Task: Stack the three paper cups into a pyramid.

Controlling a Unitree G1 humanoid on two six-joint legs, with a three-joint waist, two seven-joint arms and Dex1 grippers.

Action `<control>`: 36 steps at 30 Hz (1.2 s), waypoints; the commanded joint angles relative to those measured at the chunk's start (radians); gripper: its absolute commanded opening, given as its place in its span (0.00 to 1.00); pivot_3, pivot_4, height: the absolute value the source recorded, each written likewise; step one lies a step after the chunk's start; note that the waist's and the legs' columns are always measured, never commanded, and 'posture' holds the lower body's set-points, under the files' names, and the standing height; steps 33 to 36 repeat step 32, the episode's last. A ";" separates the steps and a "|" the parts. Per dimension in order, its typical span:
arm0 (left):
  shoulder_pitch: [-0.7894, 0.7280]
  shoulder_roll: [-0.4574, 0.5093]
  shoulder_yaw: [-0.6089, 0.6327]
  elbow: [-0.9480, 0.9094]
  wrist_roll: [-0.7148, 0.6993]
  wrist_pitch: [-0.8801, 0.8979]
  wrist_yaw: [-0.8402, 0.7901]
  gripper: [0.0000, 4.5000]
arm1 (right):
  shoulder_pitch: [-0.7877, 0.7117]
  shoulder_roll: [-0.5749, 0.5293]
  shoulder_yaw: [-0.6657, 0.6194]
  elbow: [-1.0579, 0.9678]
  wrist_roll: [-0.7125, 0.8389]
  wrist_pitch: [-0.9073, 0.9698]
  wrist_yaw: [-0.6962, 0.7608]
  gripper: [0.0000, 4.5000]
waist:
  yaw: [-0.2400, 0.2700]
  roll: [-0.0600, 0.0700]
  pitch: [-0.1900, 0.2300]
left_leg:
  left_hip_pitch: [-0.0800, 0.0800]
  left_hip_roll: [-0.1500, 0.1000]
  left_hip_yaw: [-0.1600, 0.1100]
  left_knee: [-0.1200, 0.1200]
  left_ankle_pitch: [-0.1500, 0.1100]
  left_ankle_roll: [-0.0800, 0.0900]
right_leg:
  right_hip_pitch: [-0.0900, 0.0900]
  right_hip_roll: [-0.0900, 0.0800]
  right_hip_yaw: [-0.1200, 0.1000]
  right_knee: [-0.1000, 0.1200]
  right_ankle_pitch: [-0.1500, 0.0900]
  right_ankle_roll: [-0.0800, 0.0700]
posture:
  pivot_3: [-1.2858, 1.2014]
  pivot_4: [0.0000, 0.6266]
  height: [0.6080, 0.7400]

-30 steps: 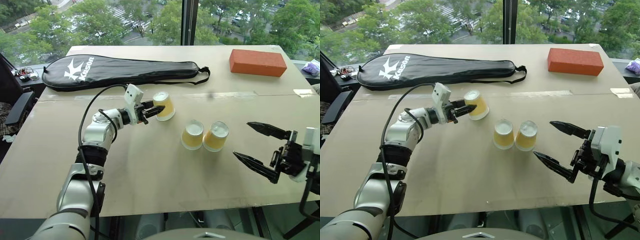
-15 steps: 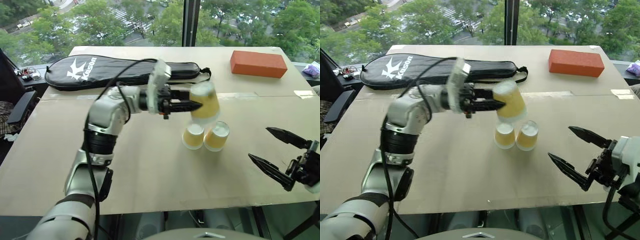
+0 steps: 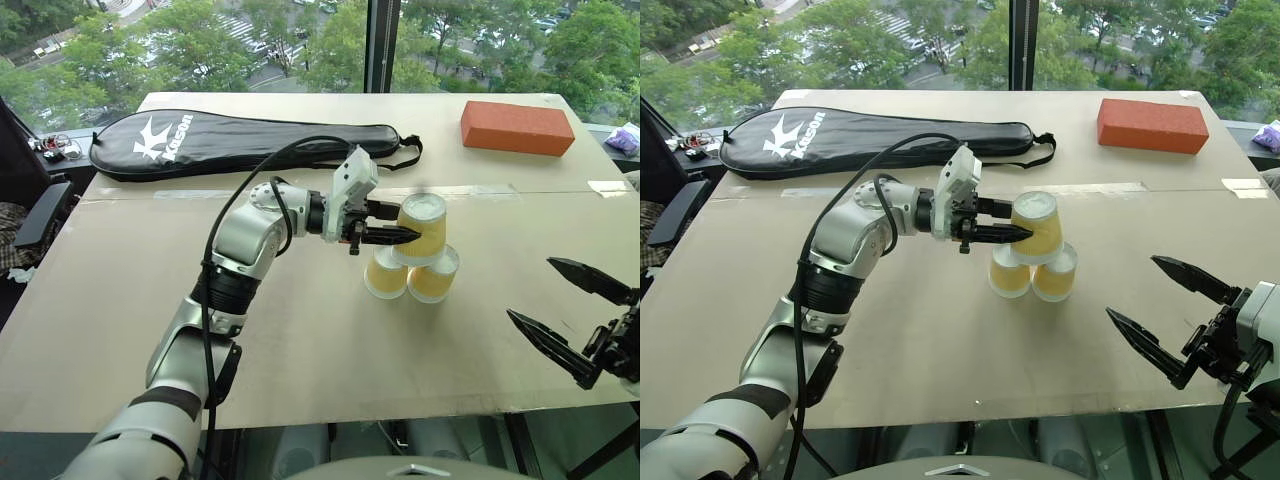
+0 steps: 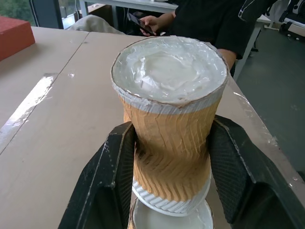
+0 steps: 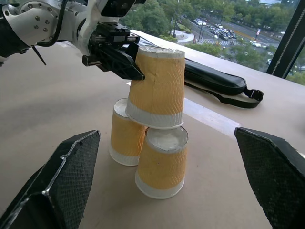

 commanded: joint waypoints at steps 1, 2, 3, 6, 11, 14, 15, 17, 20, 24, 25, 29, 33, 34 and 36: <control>-0.003 -0.003 -0.008 -0.012 0.005 0.001 -0.020 0.54 | 0.014 0.001 -0.037 -0.037 0.014 -0.017 -0.015 1.00 | 0.000 0.000 0.000 | 0.000 0.000 0.000 0.000 0.000 0.000 | 0.000 0.000 0.000 0.000 0.000 0.000 | 0.52 0.24 1.00; 0.000 -0.006 -0.003 -0.017 -0.003 0.009 -0.018 0.61 | 0.016 0.001 -0.035 -0.037 0.013 -0.018 -0.017 1.00 | 0.000 0.000 0.000 | 0.000 0.000 0.000 0.000 0.000 0.000 | 0.000 0.000 0.000 0.000 0.000 0.000 | 0.52 0.24 1.00; 0.002 -0.008 0.001 -0.022 -0.008 0.014 -0.017 0.61 | 0.017 0.001 -0.032 -0.037 0.012 -0.018 -0.018 1.00 | 0.000 0.000 0.000 | 0.000 0.000 0.000 0.000 0.000 0.000 | 0.000 0.000 0.000 0.000 0.000 0.000 | 0.52 0.24 1.00; 0.006 -0.015 0.030 -0.039 -0.018 0.005 0.000 0.93 | 0.013 -0.003 -0.021 -0.031 0.007 -0.019 -0.018 1.00 | 0.000 0.000 0.000 | 0.000 0.000 0.000 0.000 0.000 0.000 | 0.000 0.000 0.000 0.000 0.000 0.000 | 0.52 0.24 1.00; 0.042 0.059 0.121 -0.164 -0.098 0.114 0.018 0.99 | -0.015 -0.014 0.016 0.011 -0.010 -0.012 -0.004 1.00 | -0.006 0.000 0.000 | 0.000 0.000 0.000 0.000 0.000 0.000 | 0.000 0.000 0.000 0.000 0.000 0.000 | 0.52 0.24 1.00; 0.118 0.118 0.181 -0.277 -0.167 0.183 0.032 0.99 | -0.025 -0.017 0.037 0.041 -0.030 -0.014 0.009 1.00 | -0.007 0.002 0.000 | 0.000 0.001 0.000 0.000 0.000 0.000 | 0.000 0.000 0.000 0.000 0.000 0.000 | 0.52 0.24 1.00; 0.151 0.135 0.204 -0.317 -0.187 0.194 0.041 0.99 | -0.029 -0.020 0.045 0.055 -0.039 -0.014 0.015 1.00 | -0.008 0.002 0.000 | 0.000 0.001 0.000 0.000 0.000 0.000 | 0.000 0.001 0.000 0.000 0.000 0.000 | 0.52 0.24 1.00; 0.234 0.172 0.253 -0.395 -0.223 0.229 0.073 0.99 | -0.036 -0.022 0.065 0.100 -0.077 -0.027 0.035 1.00 | -0.007 0.002 0.000 | 0.000 0.002 0.000 0.000 0.000 0.000 | 0.000 0.000 0.000 0.000 0.000 0.000 | 0.52 0.24 1.00; 0.401 0.188 0.355 -0.483 -0.266 0.257 0.161 0.99 | -0.041 -0.011 0.090 0.193 -0.136 -0.067 0.070 1.00 | -0.005 0.002 0.000 | 0.001 0.002 0.000 0.000 0.000 0.000 | 0.000 -0.001 0.000 0.000 0.000 0.000 | 0.52 0.24 1.00; 0.722 0.200 0.487 -0.515 -0.186 0.115 0.205 0.99 | -0.057 0.000 0.105 0.321 -0.200 -0.126 0.103 1.00 | -0.009 0.003 -0.001 | 0.002 0.003 -0.001 -0.001 0.000 0.000 | 0.001 -0.001 0.003 0.000 0.000 0.000 | 0.52 0.24 1.00; 0.798 0.199 0.516 -0.519 -0.173 0.085 0.217 0.99 | -0.057 -0.002 0.102 0.354 -0.212 -0.141 0.116 1.00 | -0.011 0.003 -0.001 | 0.002 0.003 -0.001 -0.001 0.000 0.000 | 0.000 -0.001 0.003 -0.001 0.000 0.000 | 0.52 0.24 1.00; 0.995 0.191 0.583 -0.539 -0.148 0.002 0.251 0.99 | -0.057 -0.018 0.081 0.461 -0.252 -0.189 0.157 1.00 | -0.008 0.003 -0.001 | 0.002 0.003 0.000 -0.001 0.000 0.000 | -0.001 -0.002 0.003 -0.001 -0.001 0.000 | 0.52 0.24 1.00; 1.047 0.188 0.589 -0.554 -0.153 -0.016 0.269 0.99 | -0.073 -0.030 0.078 0.512 -0.256 -0.200 0.179 1.00 | 0.004 0.003 -0.001 | 0.001 0.003 0.000 0.000 0.000 0.000 | 0.000 -0.003 0.001 -0.001 -0.001 0.000 | 0.52 0.24 1.00; 1.047 0.188 0.589 -0.554 -0.153 -0.016 0.269 0.99 | -0.073 -0.030 0.078 0.512 -0.256 -0.200 0.179 1.00 | 0.004 0.003 -0.001 | 0.001 0.003 0.000 0.000 0.000 0.000 | 0.000 -0.003 0.001 -0.001 -0.001 0.000 | 0.52 0.24 1.00; 1.047 0.188 0.589 -0.554 -0.153 -0.016 0.269 0.99 | -0.073 -0.030 0.078 0.512 -0.256 -0.200 0.179 1.00 | 0.004 0.003 -0.001 | 0.001 0.003 0.000 0.000 0.000 0.000 | 0.000 -0.003 0.001 -0.001 -0.001 0.000 | 0.52 0.24 1.00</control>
